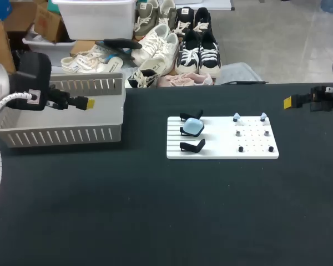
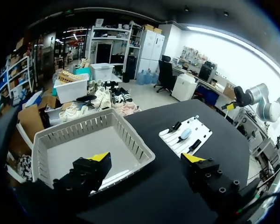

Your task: Pick up each earbud case from the left stands, insert the matching earbuds, close the lid, and place the case in the box.

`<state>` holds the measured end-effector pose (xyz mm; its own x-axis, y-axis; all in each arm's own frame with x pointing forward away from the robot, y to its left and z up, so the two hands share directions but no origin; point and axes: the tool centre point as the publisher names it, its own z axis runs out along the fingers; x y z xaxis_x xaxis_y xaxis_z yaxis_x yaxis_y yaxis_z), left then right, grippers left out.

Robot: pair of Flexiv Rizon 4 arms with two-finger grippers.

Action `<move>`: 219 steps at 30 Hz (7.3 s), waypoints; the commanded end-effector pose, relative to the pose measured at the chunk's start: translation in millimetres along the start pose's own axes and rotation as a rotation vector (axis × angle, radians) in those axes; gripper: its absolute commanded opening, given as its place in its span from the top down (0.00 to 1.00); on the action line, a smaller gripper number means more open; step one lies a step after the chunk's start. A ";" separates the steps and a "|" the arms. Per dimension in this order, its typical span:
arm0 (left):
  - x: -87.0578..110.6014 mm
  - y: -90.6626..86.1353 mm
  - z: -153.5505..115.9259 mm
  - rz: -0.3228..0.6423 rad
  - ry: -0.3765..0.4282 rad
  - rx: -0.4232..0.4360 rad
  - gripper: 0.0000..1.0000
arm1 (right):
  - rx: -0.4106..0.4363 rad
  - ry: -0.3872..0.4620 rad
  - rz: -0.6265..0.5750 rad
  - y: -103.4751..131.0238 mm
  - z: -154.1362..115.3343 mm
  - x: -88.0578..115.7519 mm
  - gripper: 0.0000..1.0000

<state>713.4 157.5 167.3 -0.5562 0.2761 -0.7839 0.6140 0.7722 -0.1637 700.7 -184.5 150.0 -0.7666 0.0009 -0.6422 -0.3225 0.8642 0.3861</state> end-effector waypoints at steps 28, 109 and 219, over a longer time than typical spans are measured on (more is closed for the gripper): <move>-30.8 -40.9 30.7 0.494 -0.051 0.344 0.00 | -0.004 0.000 -0.001 -1.2 0.4 -0.1 0.00; 10.3 -136.0 255.6 0.629 -0.070 0.673 0.00 | -0.004 0.000 -0.001 -1.2 0.4 -0.1 0.00; 19.2 -140.1 268.0 0.565 -0.074 0.707 1.00 | -0.004 0.000 -0.001 -1.2 0.4 -0.1 0.00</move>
<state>765.5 -98.7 12.9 -0.0472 0.4507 -0.8914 0.9986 -0.0014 -0.0535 700.8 -184.5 150.0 -0.7666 0.0010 -0.6421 -0.3223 0.8643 0.3861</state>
